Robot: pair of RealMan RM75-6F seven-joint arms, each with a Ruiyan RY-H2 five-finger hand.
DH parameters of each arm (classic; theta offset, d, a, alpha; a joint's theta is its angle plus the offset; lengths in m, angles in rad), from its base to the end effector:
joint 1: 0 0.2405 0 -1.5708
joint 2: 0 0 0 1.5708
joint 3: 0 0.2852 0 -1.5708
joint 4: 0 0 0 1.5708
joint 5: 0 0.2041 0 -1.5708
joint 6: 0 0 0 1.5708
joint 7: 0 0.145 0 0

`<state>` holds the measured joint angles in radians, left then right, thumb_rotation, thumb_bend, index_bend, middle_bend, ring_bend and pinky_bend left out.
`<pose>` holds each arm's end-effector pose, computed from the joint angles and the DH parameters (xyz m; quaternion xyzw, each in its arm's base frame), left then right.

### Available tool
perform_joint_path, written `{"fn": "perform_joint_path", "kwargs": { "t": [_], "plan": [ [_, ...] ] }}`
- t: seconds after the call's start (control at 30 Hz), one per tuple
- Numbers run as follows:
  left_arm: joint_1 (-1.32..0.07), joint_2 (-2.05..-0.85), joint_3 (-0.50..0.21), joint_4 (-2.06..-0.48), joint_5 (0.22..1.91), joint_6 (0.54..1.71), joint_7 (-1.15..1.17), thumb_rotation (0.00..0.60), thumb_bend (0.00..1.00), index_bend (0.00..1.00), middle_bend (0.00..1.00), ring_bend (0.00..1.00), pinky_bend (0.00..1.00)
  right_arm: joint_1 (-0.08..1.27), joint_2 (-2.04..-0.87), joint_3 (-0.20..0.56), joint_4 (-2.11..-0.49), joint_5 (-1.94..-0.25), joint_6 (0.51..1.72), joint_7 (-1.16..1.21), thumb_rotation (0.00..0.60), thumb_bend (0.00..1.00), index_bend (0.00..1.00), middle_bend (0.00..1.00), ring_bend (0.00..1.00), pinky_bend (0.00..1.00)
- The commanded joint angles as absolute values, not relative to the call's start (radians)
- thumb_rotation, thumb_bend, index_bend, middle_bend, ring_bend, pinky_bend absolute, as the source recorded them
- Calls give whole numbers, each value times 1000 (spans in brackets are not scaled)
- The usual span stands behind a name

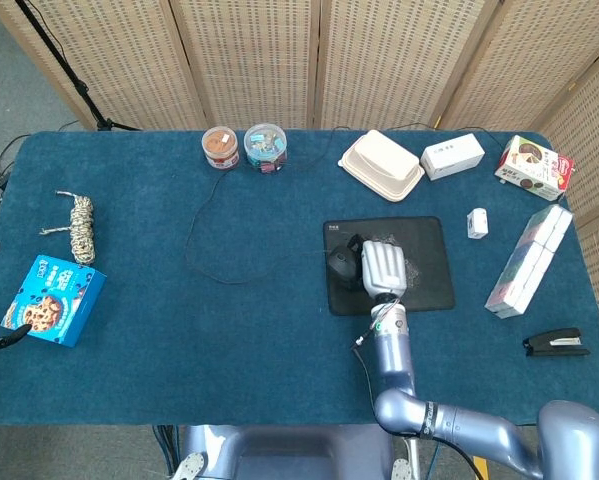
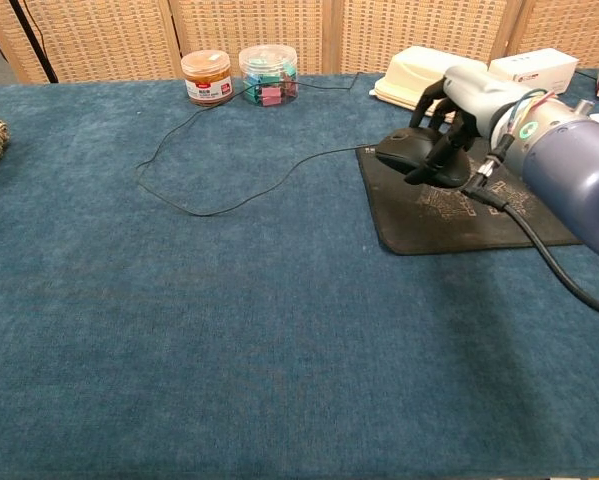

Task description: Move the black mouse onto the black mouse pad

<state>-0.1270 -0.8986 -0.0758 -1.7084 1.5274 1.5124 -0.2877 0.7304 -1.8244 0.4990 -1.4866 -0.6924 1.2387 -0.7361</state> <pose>-0.3067 0.2007 0.2474 -0.5706 -0.3986 -0.4718 0.5412 -0.1365 -0.3806 -0.0276 0.5644 -0.4981 0.3751 0.5410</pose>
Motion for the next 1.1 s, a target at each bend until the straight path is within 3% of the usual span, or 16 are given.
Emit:
{"fn": "perform_joint_path", "kwargs": {
  "t": [0.03,0.53,1.1],
  "plan": [
    [-129,-897,-77,-1705,1523,1507,-292,600,60,0,0,0,0,750,-1810,548,-1406,-606,1218,-732,600,266,471,505,482,398],
    [-131,-897,-81,-1703,1510,1494,-292,600,60,0,0,0,0,769,-1822,554,-1206,-542,1158,-628,600,266,468,506,482,389],
    [-139,-895,-82,-1698,1508,1478,-296,600,60,0,0,0,0,768,-1864,483,-1122,-592,1126,-565,600,266,439,488,428,357]
  ]
}}
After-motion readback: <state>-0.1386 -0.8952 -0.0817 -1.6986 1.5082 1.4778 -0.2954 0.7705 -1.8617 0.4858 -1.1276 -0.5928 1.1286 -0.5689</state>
